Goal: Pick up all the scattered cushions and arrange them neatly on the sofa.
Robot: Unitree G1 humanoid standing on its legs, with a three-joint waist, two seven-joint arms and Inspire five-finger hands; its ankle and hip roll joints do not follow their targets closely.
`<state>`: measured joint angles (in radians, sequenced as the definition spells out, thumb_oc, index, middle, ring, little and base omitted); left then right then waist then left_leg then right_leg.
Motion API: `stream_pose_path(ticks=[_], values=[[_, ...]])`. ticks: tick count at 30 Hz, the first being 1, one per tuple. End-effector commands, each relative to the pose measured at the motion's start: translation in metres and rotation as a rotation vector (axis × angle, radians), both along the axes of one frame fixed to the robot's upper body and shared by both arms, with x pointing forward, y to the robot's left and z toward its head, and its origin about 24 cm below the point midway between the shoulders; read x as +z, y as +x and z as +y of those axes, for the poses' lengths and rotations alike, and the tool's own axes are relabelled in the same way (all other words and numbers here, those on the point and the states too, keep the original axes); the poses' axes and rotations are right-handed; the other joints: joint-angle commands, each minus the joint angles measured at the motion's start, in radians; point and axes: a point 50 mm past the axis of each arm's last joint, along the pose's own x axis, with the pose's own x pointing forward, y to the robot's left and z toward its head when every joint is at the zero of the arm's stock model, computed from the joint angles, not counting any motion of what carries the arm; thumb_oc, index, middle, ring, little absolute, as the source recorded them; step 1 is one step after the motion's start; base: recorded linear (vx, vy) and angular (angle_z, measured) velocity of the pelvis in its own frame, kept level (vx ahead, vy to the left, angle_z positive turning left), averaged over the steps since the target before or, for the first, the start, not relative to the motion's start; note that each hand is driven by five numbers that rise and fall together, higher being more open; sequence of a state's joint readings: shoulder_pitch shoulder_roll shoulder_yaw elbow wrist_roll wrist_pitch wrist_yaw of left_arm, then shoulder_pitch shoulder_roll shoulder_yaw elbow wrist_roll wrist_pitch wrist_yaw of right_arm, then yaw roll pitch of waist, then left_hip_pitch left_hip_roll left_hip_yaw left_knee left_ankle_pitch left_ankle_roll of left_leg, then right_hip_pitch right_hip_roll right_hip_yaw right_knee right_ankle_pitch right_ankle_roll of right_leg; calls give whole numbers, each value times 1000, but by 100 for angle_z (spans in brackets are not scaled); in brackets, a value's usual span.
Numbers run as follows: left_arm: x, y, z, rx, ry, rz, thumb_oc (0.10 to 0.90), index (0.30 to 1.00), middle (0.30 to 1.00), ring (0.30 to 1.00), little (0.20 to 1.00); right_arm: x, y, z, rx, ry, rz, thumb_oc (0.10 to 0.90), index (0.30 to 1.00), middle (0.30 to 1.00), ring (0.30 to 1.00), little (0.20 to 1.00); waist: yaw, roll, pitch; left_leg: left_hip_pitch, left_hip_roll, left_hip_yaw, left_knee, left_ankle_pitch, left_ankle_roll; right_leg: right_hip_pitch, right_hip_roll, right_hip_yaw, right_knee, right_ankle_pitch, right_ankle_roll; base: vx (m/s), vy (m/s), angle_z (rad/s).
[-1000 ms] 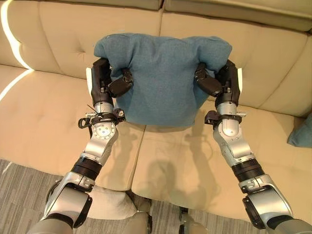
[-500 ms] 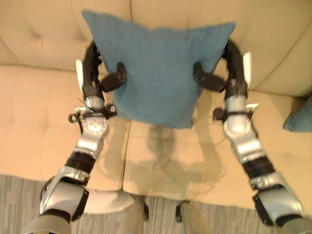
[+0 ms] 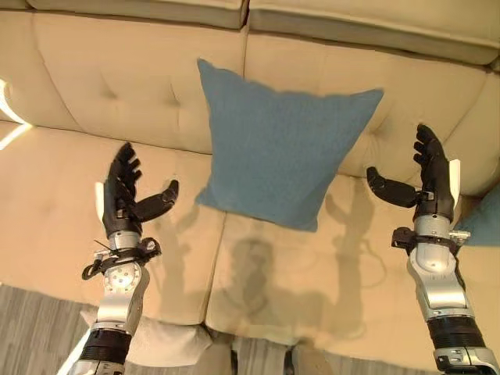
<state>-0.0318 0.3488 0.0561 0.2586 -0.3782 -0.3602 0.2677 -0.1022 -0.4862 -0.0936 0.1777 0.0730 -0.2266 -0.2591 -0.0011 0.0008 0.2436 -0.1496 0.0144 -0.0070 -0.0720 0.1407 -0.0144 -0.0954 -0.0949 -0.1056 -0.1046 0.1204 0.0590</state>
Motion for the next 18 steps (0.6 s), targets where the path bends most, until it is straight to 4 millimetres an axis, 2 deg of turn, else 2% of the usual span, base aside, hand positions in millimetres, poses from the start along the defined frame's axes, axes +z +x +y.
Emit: stream_pose_path(ticks=[1,6,7,8,9,12,15,16,17,18], values=[[-7,-9,12,-59,132,48,800,900,900,900,900,-23,-16,-8,37,-88,99,800,900,900,900,900,-1,-23,-264,3,-5,16,-15,-106,-45,-38,26,-19,17,-72,89,8,-66,20],[-57,-38,5,-79,77,266,800,900,900,900,900,-71,-42,-6,20,-26,278,800,900,900,900,900,-2,-29,-257,16,7,1,-15,-97,-51,-13,37,-33,17,-81,75,-35,-98,16],[-77,-49,3,-78,42,350,800,900,900,900,900,-88,-51,-4,5,14,334,800,900,900,900,900,-3,-31,-251,14,14,-8,-15,-88,-53,-10,46,-35,17,-86,68,-69,-110,29],[-77,-49,3,-78,42,350,800,900,900,900,900,-88,-51,-4,5,15,334,800,900,900,900,900,-4,-31,-251,14,14,-9,-15,-88,-54,-10,46,-36,17,-86,68,-103,-128,39],[-98,-64,-1,-83,15,450,800,900,900,900,900,-102,-60,-2,-8,40,388,800,900,900,900,900,-4,-31,-246,9,17,-20,-15,-80,-55,-10,52,-38,17,-92,64,-90,-92,43],[-122,-82,-7,-84,-20,577,800,900,900,900,900,-120,-69,2,-14,71,459,800,900,900,900,900,-5,-32,-238,-4,19,-34,-15,-64,-58,-11,59,-47,17,-98,59,-103,-76,25],[-129,-88,-10,-84,-37,611,800,900,900,900,900,-125,-71,4,-12,77,479,800,900,900,900,900,-6,-32,-238,-6,19,-38,-15,-62,-58,-11,60,-51,17,-98,59,-94,-30,25],[-148,-104,-19,-97,-54,718,800,900,900,900,900,-133,-71,7,-13,93,516,800,900,900,900,900,-3,-38,-223,-1,13,-40,-6,-51,-54,-5,59,-42,17,-92,55,-220,-11,10],[-151,-104,-21,-99,-54,732,800,900,900,900,900,-131,-68,9,-8,95,507,800,900,900,900,900,-6,-44,-216,0,7,-37,13,-71,-46,-7,51,-40,17,-84,55,-448,35,2],[-157,-103,-26,-121,-37,772,800,900,900,900,900,-131,-62,11,14,77,511,800,900,900,900,900,-17,-71,-197,-5,-27,-35,146,-168,-35,-27,17,-35,17,-53,52,-290,53,-1]])
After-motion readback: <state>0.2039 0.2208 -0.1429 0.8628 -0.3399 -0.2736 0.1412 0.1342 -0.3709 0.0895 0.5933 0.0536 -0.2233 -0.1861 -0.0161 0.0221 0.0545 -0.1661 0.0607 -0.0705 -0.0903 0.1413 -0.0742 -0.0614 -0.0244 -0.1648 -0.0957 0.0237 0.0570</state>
